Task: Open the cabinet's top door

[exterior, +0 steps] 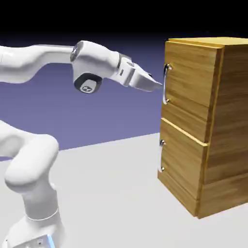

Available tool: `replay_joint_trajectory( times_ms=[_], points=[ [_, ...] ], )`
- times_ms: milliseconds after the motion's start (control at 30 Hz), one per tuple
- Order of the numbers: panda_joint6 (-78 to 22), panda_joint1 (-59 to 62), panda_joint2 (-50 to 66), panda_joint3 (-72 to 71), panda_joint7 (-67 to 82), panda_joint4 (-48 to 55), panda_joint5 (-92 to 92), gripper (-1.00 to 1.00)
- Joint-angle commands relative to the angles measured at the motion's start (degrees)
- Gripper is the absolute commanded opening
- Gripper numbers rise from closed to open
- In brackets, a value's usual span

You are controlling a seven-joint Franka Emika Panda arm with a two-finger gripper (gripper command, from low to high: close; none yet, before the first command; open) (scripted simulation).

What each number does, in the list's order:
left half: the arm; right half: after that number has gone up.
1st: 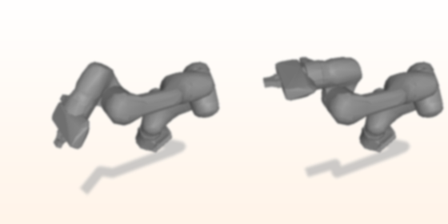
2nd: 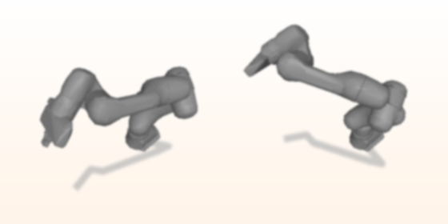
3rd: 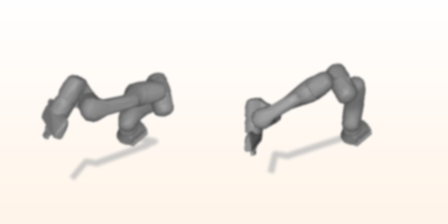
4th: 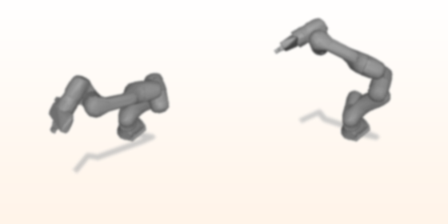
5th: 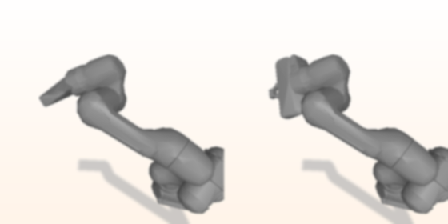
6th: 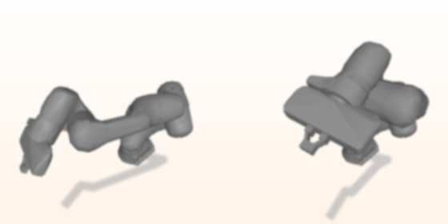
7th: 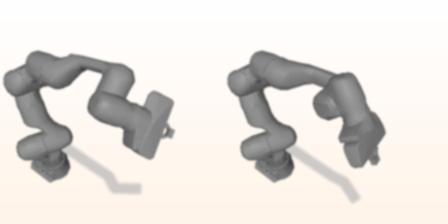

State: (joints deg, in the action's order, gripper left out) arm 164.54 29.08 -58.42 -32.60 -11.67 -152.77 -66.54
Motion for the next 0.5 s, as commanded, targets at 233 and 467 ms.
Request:
replay_joint_trajectory(
  times_ms=[233,467],
  points=[
    [-2.84,8.92,-7.72,-9.77,9.23,2.47,-19.94,0.00],
    [-5.32,16.72,-14.48,-18.32,17.30,4.63,-37.39,0.00]
  ],
)
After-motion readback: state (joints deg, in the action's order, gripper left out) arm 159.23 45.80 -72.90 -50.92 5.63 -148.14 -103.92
